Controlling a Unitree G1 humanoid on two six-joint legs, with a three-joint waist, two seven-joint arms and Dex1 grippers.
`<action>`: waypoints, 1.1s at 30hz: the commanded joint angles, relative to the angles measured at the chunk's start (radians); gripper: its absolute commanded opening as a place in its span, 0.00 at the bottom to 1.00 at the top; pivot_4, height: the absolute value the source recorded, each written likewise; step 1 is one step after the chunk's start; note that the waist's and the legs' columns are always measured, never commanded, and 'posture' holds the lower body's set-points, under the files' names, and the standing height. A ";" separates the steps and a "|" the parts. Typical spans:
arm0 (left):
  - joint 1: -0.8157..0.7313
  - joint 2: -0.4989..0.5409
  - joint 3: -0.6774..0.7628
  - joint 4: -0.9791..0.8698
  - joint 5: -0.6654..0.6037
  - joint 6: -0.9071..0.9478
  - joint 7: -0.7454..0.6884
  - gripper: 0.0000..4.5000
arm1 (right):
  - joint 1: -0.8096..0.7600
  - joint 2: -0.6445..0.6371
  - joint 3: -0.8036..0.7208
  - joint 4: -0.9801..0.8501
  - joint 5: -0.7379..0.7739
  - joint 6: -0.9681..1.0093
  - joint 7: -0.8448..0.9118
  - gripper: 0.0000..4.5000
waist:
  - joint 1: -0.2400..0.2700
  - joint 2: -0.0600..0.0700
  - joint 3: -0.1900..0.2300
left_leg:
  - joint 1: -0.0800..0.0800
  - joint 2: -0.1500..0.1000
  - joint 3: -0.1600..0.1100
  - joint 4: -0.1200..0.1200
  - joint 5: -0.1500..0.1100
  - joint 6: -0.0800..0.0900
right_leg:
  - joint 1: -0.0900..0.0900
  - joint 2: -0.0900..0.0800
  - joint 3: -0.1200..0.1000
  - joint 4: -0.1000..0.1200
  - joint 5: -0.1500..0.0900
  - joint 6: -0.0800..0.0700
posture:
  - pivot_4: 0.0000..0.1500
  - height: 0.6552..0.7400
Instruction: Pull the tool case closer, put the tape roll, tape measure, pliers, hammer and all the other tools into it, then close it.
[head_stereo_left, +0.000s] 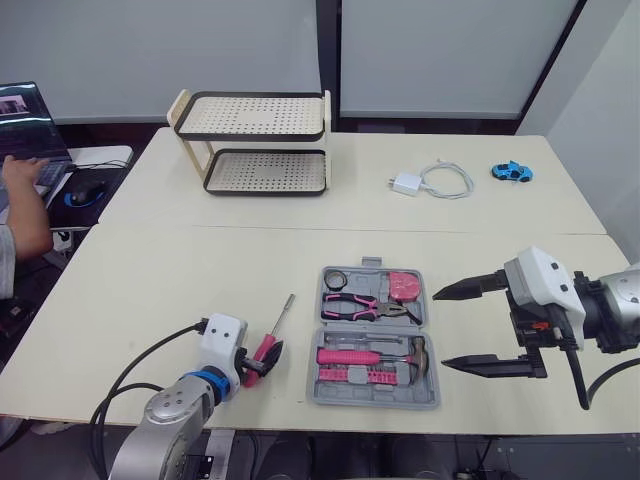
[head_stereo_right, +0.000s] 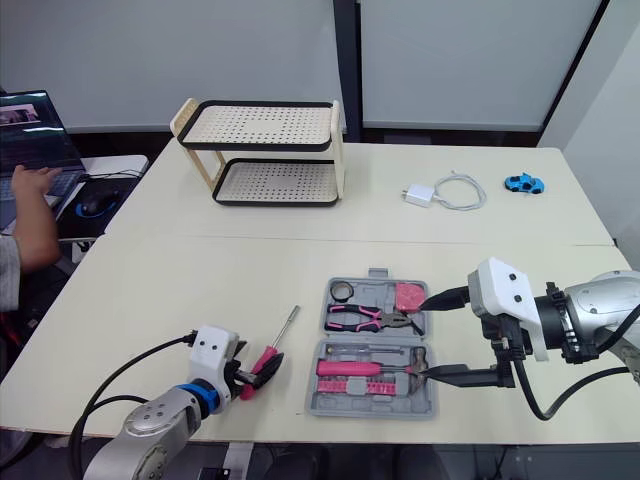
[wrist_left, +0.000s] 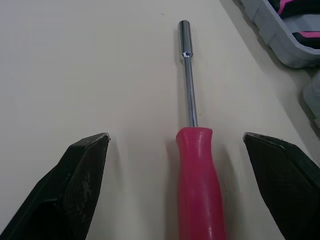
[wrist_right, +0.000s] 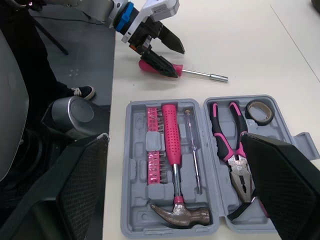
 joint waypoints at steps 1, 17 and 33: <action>-0.006 0.011 -0.027 -0.019 0.016 -0.002 -0.007 0.99 | 0.003 -0.013 -0.028 -0.027 0.007 -0.007 0.002 1.00 | 0.000 0.000 0.000 | 0.000 0.000 0.000 0.000 0.000 0.000 | 0.000 0.000 0.000 0.000 0.000 0.000 | 1.00 1.00; -0.073 0.023 -0.084 0.061 0.062 0.040 -0.016 0.33 | 0.032 -0.029 -0.064 -0.040 0.008 0.003 -0.009 1.00 | 0.001 0.001 0.000 | 0.000 0.000 0.000 0.000 0.000 0.000 | 0.000 0.000 0.000 0.000 0.000 0.000 | 1.00 1.00; -0.156 0.338 0.050 -0.053 -0.109 -0.193 -0.489 0.15 | 0.166 -0.039 -0.222 -0.076 0.005 0.040 -0.040 1.00 | 0.009 0.002 0.002 | -0.001 0.000 0.000 0.000 0.000 0.000 | 0.000 0.000 -0.001 -0.001 0.000 0.000 | 1.00 1.00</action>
